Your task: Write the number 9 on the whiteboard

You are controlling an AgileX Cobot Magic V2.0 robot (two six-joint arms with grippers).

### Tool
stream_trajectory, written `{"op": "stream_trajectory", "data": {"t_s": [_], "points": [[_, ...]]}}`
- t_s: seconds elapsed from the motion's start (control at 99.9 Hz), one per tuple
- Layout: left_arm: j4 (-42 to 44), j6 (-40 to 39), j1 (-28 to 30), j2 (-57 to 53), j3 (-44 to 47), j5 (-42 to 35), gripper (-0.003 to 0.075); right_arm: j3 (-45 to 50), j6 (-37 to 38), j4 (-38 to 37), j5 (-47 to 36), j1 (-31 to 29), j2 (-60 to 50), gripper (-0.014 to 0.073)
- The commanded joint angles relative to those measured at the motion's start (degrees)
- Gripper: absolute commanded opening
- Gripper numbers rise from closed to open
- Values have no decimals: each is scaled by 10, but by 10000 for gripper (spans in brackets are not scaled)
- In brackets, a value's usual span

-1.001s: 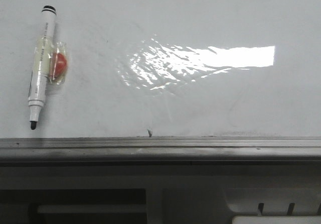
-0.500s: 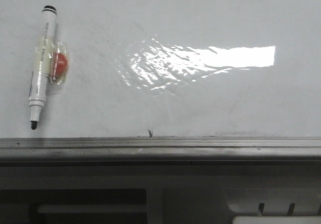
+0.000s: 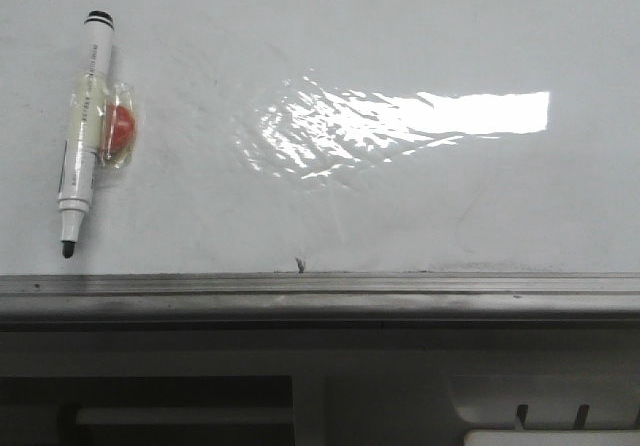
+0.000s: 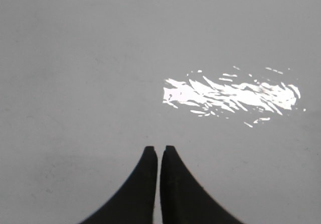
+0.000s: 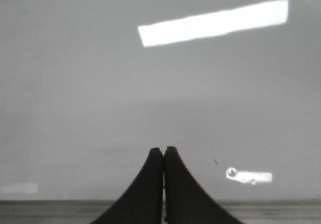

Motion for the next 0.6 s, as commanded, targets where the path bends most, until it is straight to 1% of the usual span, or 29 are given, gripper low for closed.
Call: {"op": "stream_trajectory", "data": {"t_s": [0.0, 0.11, 0.21, 0.31, 0.37, 0.43, 0.51, 0.59], "points": [[-6, -6, 4, -15, 23, -66, -20, 16, -5, -7, -87, -2, -9, -69], [-15, -6, 3, -15, 17, -67, -20, 10, -5, -2, -122, -2, -9, -69], [-31, -6, 3, -15, 5, -64, -20, -17, -5, 0, -110, -2, -9, -69], [-31, -6, 3, -14, -19, -44, -20, -48, -5, 3, -73, -2, -6, -69], [-47, -6, 3, -10, -44, -22, -20, -71, -5, 12, -48, -2, 0, -69], [-67, -6, 3, 1, -71, 15, -20, -93, -1, 49, -25, -2, 13, -69], [-69, -6, 3, 20, -112, 70, -20, -125, -1, 110, 22, -2, 32, -69], [-63, -3, 3, 40, -140, 108, -20, -150, -1, 122, 73, -2, 55, -69]]}}
